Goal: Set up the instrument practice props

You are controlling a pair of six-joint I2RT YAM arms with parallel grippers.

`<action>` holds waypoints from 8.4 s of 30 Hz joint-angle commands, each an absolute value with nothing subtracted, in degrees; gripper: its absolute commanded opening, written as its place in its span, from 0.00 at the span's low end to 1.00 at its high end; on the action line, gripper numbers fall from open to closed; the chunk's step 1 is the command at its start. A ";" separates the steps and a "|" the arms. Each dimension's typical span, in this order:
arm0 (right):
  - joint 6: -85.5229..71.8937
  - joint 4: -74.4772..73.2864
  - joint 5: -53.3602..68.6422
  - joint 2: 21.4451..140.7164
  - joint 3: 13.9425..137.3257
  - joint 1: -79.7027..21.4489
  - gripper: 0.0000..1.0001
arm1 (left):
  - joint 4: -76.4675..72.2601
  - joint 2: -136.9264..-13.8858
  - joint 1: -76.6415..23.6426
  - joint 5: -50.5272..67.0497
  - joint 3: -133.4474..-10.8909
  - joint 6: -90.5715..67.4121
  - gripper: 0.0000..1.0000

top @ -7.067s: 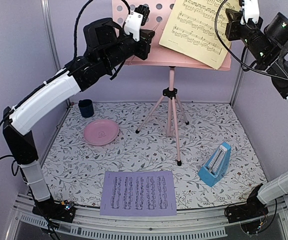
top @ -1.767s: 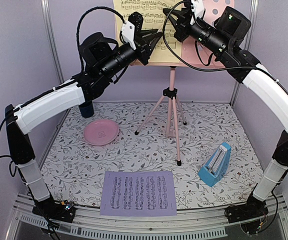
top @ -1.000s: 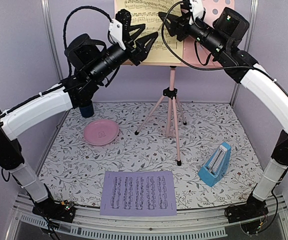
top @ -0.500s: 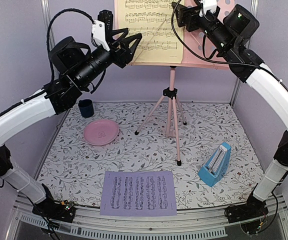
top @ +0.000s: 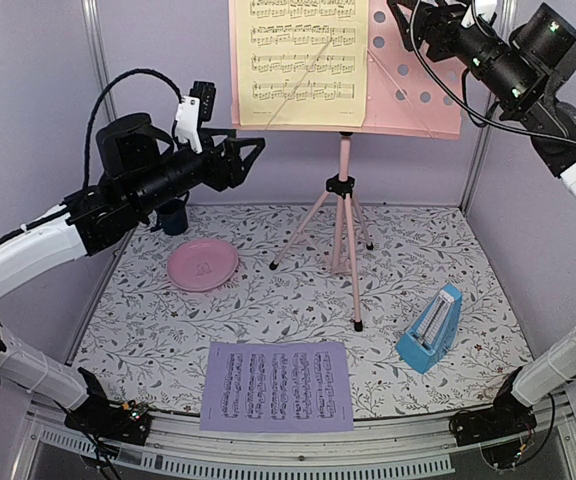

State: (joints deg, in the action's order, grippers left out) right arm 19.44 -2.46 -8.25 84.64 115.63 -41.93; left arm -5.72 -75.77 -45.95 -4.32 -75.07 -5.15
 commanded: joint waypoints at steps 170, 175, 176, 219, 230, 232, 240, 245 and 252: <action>5.48 -9.36 28.94 65.93 71.36 -52.88 0.00 | -11.44 -50.32 -55.89 12.08 -42.32 -10.09 0.67; 3.10 -6.45 31.13 63.47 71.46 -51.49 0.00 | -20.45 -56.60 -58.73 16.59 -42.28 -9.71 0.66; 2.82 -5.94 31.38 63.13 71.48 -51.39 0.00 | -21.17 -58.00 -59.35 16.63 -43.01 -9.18 0.66; 1.82 -4.18 2.11 56.08 74.61 -46.85 0.61 | -24.75 -68.99 -59.68 0.74 -63.67 -11.94 0.00; 12.83 -7.30 -21.66 69.90 92.86 -46.42 0.48 | -16.75 -71.90 -55.47 -3.48 -75.76 -13.10 0.00; 14.82 -8.17 -21.79 72.56 95.83 -46.41 0.46 | -16.46 -72.05 -54.94 -3.63 -76.89 -13.01 0.00; 19.06 -10.06 -23.68 82.08 103.92 -46.45 0.43 | -16.85 -72.13 -53.81 -3.36 -79.45 -10.96 0.00; 22.29 -8.29 -28.08 85.62 106.34 -46.46 0.41 | -15.75 -73.22 -53.38 -2.61 -81.52 -9.49 0.00; 25.53 -7.27 -29.77 88.07 107.66 -46.42 0.30 | -14.22 -74.95 -52.61 -1.01 -84.78 -7.35 0.00</action>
State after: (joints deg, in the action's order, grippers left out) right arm 22.76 -9.34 -26.79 87.11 105.27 -46.70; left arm -15.68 -73.89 -53.71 -2.24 -82.41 -9.54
